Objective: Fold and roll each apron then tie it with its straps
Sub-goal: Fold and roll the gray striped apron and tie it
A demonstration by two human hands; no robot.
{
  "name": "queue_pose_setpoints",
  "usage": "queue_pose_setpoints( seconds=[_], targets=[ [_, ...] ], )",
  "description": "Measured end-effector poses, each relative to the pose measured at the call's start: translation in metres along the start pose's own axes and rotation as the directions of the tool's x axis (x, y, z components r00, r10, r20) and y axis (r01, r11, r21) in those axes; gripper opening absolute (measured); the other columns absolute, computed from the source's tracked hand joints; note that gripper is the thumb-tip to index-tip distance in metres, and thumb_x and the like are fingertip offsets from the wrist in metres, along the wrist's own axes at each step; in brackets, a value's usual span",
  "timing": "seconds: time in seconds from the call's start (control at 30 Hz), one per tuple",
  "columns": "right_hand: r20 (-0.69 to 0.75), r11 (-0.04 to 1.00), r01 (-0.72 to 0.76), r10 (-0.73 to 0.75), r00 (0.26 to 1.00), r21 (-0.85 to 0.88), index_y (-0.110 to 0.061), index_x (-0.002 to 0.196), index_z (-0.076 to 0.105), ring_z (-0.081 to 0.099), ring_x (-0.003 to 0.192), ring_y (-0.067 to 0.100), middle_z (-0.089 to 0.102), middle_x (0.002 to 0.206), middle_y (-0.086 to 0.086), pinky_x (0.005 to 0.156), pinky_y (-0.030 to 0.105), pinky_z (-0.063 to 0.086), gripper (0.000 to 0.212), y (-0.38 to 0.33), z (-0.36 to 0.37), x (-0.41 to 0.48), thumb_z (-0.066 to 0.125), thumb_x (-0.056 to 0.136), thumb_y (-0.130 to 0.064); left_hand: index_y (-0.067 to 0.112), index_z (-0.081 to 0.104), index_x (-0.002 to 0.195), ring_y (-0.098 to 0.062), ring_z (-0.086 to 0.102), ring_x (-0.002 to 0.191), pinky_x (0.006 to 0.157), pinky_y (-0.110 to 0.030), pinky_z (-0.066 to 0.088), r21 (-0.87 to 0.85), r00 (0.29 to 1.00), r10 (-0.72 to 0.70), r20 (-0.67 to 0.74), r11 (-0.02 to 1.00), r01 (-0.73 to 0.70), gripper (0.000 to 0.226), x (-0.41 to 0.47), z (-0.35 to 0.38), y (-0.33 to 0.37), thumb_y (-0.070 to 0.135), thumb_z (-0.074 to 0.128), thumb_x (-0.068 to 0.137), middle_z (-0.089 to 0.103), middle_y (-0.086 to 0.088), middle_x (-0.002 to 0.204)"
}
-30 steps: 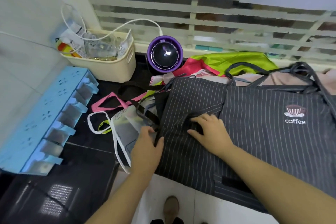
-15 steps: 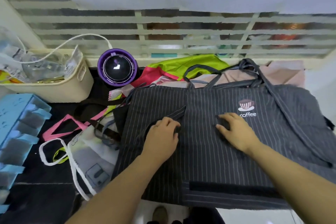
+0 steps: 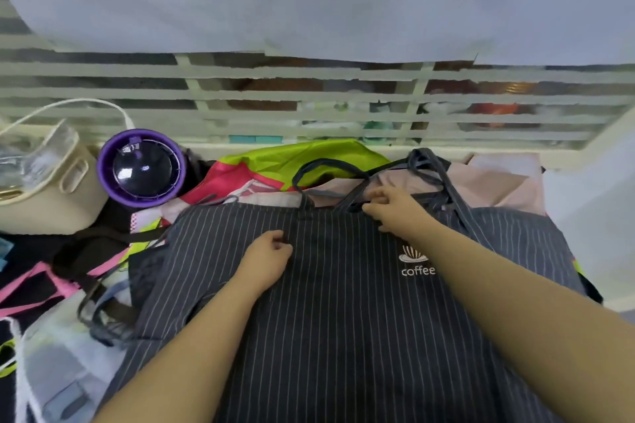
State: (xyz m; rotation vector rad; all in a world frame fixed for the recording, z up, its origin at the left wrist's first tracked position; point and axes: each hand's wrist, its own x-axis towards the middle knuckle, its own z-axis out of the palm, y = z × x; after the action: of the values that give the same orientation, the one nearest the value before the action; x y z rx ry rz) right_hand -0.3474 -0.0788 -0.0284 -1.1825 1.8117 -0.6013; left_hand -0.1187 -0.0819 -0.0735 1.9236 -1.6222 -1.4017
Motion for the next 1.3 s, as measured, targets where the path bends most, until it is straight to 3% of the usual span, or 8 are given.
queue_pose_setpoints(
  seconds=[0.17,0.3,0.5,0.67,0.9,1.0,1.13,1.3],
  targets=[
    [0.15,0.946,0.095,-0.05,0.987,-0.311,-0.011,0.127,0.052,0.055,0.091,0.019,0.059,0.117,0.011,0.077,0.027,0.044,0.036,-0.023,0.009,0.026,0.057,0.092,-0.017,0.018,0.038,0.143,-0.008,0.052,0.076,0.066,-0.027,0.043,-0.372,0.988,-0.144,0.053,0.915,0.154,0.048,0.012,0.008,0.016,0.022,0.051,0.098,0.054,0.0,0.125],
    [0.153,0.994,0.087,-0.076,0.985,-0.065,-0.018,0.132,0.048,0.053,0.088,0.013,0.054,0.116,0.004,0.063,0.015,0.043,0.041,-0.023,0.011,0.041,0.052,0.093,-0.008,0.015,0.047,0.134,-0.012,0.053,0.115,0.102,-0.03,0.039,-0.465,0.997,0.041,-0.068,0.882,-0.068,0.04,0.022,0.017,0.023,0.007,0.052,0.096,0.055,-0.001,0.131],
    [-0.101,0.944,0.214,-0.194,0.976,0.253,-0.016,0.107,0.063,0.057,0.11,0.017,0.063,0.111,0.003,0.095,0.024,0.043,0.03,-0.023,0.01,0.058,0.051,0.088,0.003,0.014,0.062,0.111,-0.006,0.055,0.104,0.096,-0.01,0.036,0.075,0.761,0.492,-0.423,0.856,-0.511,0.034,0.028,0.01,0.02,-0.006,0.055,0.084,0.06,0.005,0.108],
    [0.083,0.903,0.295,-0.284,0.955,-0.311,-0.017,0.11,0.067,0.06,0.106,0.015,0.066,0.113,-0.001,0.095,0.03,0.047,0.026,-0.01,0.004,0.058,0.056,0.088,-0.009,0.016,0.062,0.117,-0.021,0.053,0.111,0.096,-0.033,0.043,0.347,0.866,0.455,-0.208,0.862,-0.37,0.031,0.042,0.006,0.017,0.011,0.06,0.087,0.054,-0.001,0.121],
    [-0.545,0.865,0.241,-0.471,0.694,-0.441,-0.01,0.103,0.066,0.051,0.093,0.015,0.057,0.1,0.002,0.078,0.029,0.039,0.025,0.037,-0.028,-0.014,0.071,0.078,-0.011,0.016,0.062,0.106,-0.022,0.059,0.091,0.076,-0.04,0.053,0.52,0.658,0.747,-0.095,0.601,-0.607,0.022,0.012,0.038,0.024,0.014,0.057,0.085,0.054,0.0,0.102],
    [-0.581,0.921,-0.019,-0.23,0.78,-0.39,-0.013,0.117,0.059,0.052,0.107,0.028,0.06,0.112,0.007,0.087,0.042,0.039,0.043,0.058,-0.048,-0.022,0.072,0.079,-0.027,0.021,0.055,0.128,-0.022,0.052,0.12,0.101,-0.045,0.045,0.536,0.637,0.731,0.246,0.445,-0.717,0.041,0.005,0.061,0.027,0.031,0.043,0.091,0.052,-0.002,0.13],
    [-0.372,0.847,-0.184,-0.017,0.928,-0.499,-0.025,0.106,0.061,0.055,0.108,0.027,0.066,0.102,0.001,0.093,0.041,0.035,0.04,0.058,-0.058,-0.01,0.064,0.08,-0.055,0.032,0.003,0.152,-0.02,-0.005,0.148,0.12,-0.045,0.005,0.636,0.767,0.467,0.44,0.441,-0.634,0.065,0.009,0.077,0.034,0.045,0.038,0.099,-0.008,0.003,0.16],
    [-0.43,0.951,-0.079,-0.061,0.901,-0.3,-0.024,0.095,0.06,0.057,0.101,0.027,0.056,0.085,-0.006,0.094,0.043,0.037,0.006,0.053,-0.063,0.003,0.06,0.089,-0.026,0.036,-0.014,0.149,-0.021,-0.016,0.146,0.119,-0.05,0.003,0.694,0.793,0.39,0.468,0.394,-0.603,0.072,0.01,0.082,0.04,0.051,0.035,0.098,-0.026,0.004,0.157]
  ],
)
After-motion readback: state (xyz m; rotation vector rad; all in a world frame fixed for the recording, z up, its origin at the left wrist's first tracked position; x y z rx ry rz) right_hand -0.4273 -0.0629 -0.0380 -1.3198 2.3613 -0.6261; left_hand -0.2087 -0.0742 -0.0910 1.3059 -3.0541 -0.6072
